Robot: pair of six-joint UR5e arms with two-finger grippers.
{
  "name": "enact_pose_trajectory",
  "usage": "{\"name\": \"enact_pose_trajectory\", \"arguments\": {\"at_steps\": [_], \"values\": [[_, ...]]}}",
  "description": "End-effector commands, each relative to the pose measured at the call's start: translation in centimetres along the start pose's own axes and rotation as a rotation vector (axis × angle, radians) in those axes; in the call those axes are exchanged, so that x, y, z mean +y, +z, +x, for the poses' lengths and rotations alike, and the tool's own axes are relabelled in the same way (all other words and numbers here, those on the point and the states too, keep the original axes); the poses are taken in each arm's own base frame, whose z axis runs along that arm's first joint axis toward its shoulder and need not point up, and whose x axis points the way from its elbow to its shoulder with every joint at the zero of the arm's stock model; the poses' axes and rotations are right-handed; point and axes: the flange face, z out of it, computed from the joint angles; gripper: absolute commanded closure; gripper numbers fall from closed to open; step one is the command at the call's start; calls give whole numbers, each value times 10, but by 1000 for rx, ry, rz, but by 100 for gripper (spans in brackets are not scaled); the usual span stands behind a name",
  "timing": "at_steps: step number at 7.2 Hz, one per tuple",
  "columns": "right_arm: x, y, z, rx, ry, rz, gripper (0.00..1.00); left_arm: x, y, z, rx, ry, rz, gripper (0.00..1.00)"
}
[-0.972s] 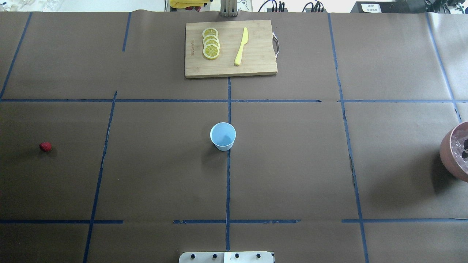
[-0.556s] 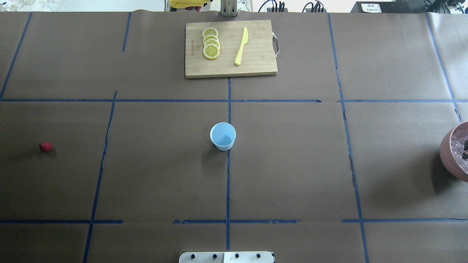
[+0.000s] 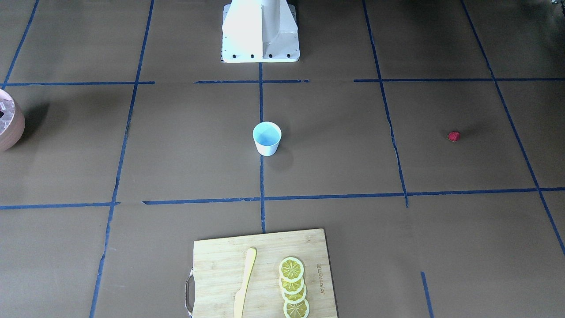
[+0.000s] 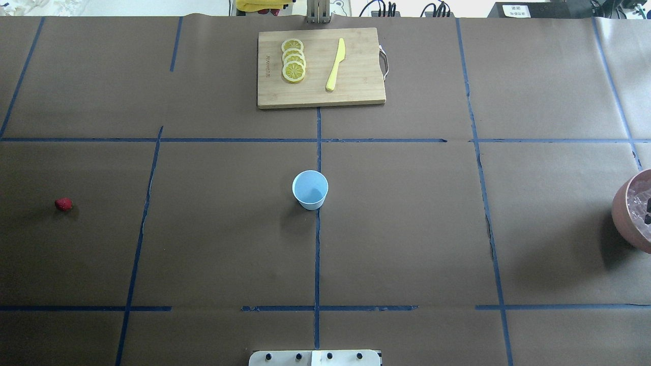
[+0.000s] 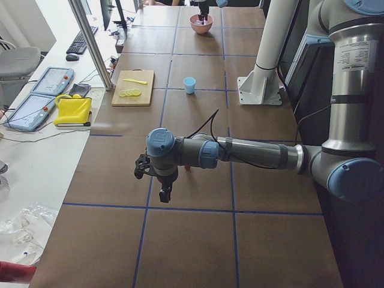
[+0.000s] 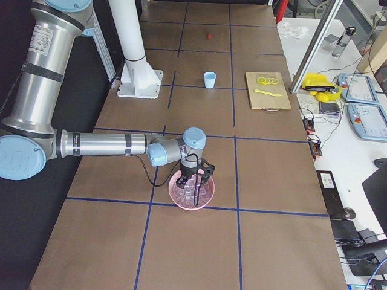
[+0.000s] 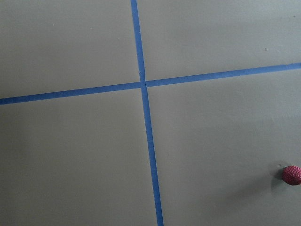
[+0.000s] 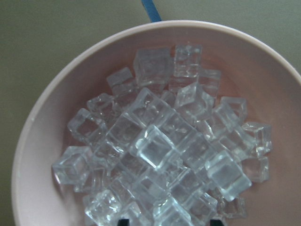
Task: Put ice and strawberries in cup
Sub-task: 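Grasp one clear ice cube with the right gripper and lift it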
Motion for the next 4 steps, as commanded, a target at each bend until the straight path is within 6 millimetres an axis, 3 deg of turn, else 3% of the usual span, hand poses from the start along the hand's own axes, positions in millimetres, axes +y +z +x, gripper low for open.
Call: {"name": "enact_pose_trajectory", "arguments": {"at_steps": [1, 4], "values": [[0, 1, 1, 3, 1, 2, 43, 0, 0, 0, 0, 0, 0, 0], [-1, 1, 1, 4, 1, 4, 70, 0, 0, 0, 0, -1, -1, 0]]}}
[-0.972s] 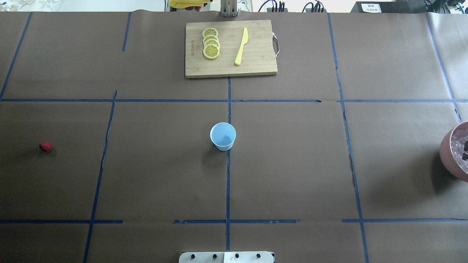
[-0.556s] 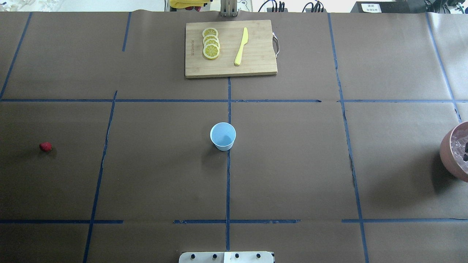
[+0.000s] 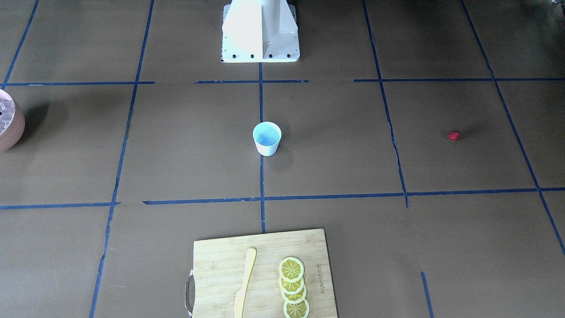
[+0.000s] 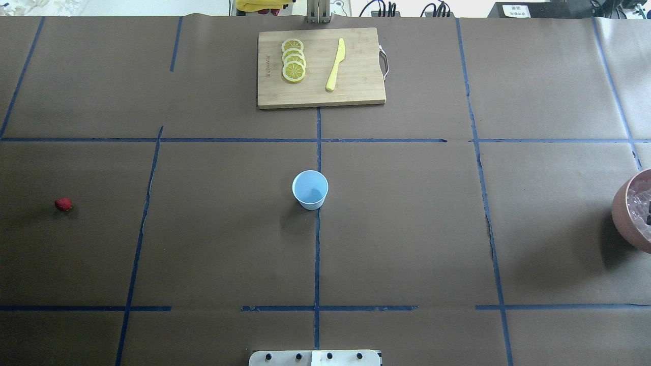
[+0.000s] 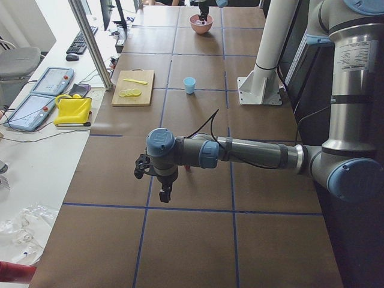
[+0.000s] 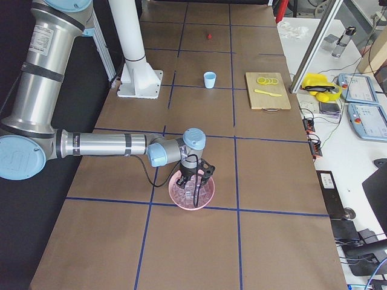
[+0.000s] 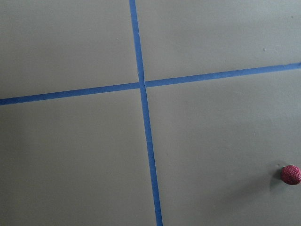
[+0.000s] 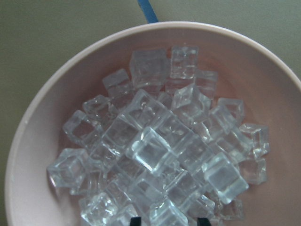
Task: Put ice and strawberries in cup
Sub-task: 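Grasp one clear ice cube with the right gripper and lift it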
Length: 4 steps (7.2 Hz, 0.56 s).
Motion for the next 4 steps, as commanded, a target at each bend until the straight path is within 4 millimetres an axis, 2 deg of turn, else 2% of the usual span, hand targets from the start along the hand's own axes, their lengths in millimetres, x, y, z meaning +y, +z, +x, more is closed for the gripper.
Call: {"name": "enact_pose_trajectory", "arguments": {"at_steps": [1, 2, 4], "values": [[0, 0, 0, 3, -1, 3, 76, 0, 0, 0, 0, 0, 0, 0], [0, -1, 0, 2, -3, 6, 80, 0, 1, -1, 0, -2, -2, 0], [2, -6, -4, -8, -7, 13, 97, 0, 1, -1, 0, -2, -2, 0]]}}
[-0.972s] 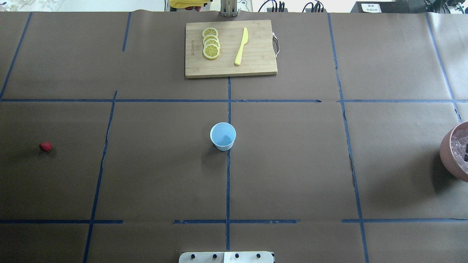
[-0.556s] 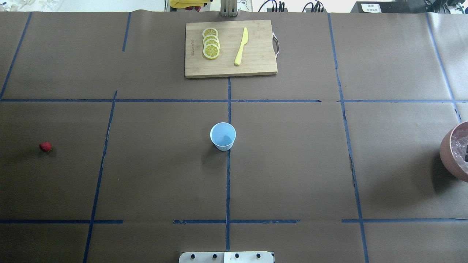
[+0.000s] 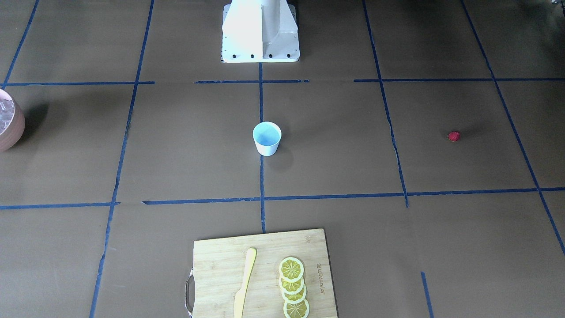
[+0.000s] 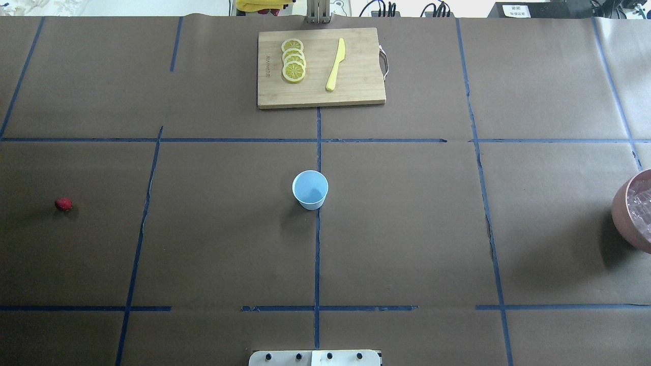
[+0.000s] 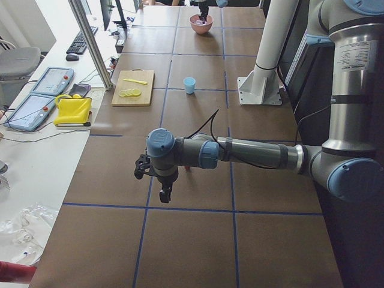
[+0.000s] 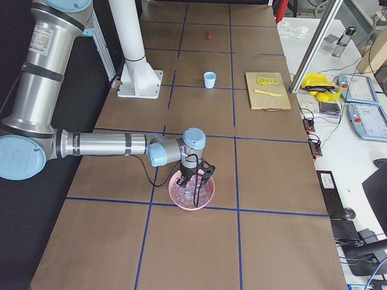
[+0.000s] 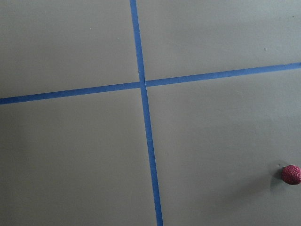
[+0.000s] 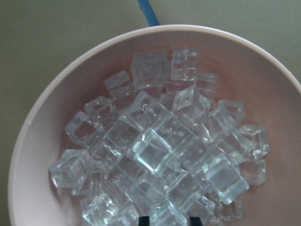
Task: Put ice and strawberries in cup
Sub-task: 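Grasp one clear ice cube with the right gripper and lift it, then carry the ice cube with the right gripper over the blue cup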
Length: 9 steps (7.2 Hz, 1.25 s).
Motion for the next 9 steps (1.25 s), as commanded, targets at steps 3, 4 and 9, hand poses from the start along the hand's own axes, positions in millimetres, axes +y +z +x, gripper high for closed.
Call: {"name": "enact_pose_trajectory", "arguments": {"at_steps": [3, 4, 9], "values": [[13, -60, -59, -113, 17, 73, 100, 0, 0, 0, 1, 1, 1, 0], [8, -78, -96, -168, 70, 88, 100, -1, 0, 1, 1, 2, 2, 0], [135, -121, -367, -385, -34, -36, 98, 1, 1, -1, 1, 0, 0, 0]]}}
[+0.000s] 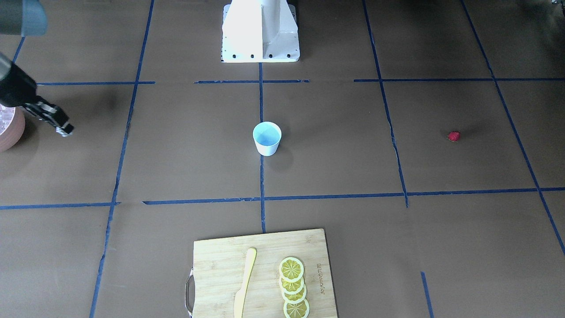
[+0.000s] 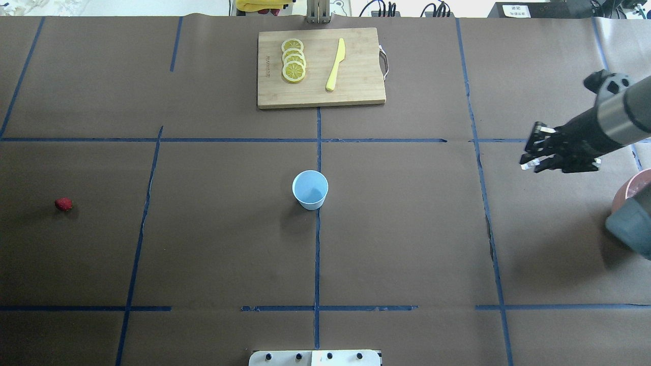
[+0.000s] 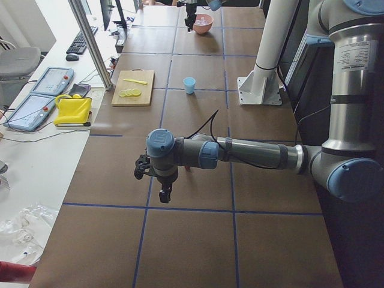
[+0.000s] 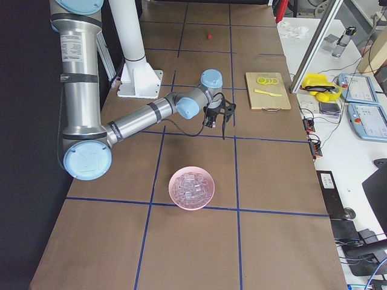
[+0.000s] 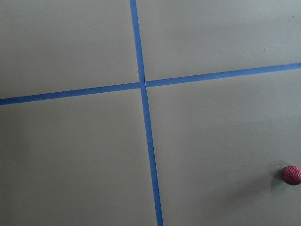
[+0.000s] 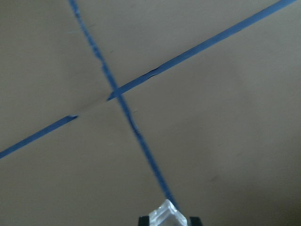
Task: Put ice and strawberries in cup
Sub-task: 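Carry the ice cube with the right gripper over the blue cup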
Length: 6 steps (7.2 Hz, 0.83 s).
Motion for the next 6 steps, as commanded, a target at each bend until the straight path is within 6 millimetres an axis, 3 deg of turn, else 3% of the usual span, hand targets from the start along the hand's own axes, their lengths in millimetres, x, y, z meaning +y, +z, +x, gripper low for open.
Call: {"name": "enact_pose_trajectory", "arguments": {"at_steps": [1, 2, 3, 4, 6], "values": [[100, 32, -130, -89, -25, -88, 98, 1, 0, 0, 0, -1, -1, 0], [131, 52, -174, -104, -40, -85, 98, 4, 2, -2, 2, -5, -5, 0], [146, 72, -223, -112, -26, -87, 98, 4, 2, -1, 2, -4, -4, 0], [159, 86, -254, -110, -21, -102, 97, 5, 3, 0, 26, -8, -6, 0], [181, 104, -290, -128, -37, -34, 96, 5, 3, 2, 51, -9, -6, 0]]}}
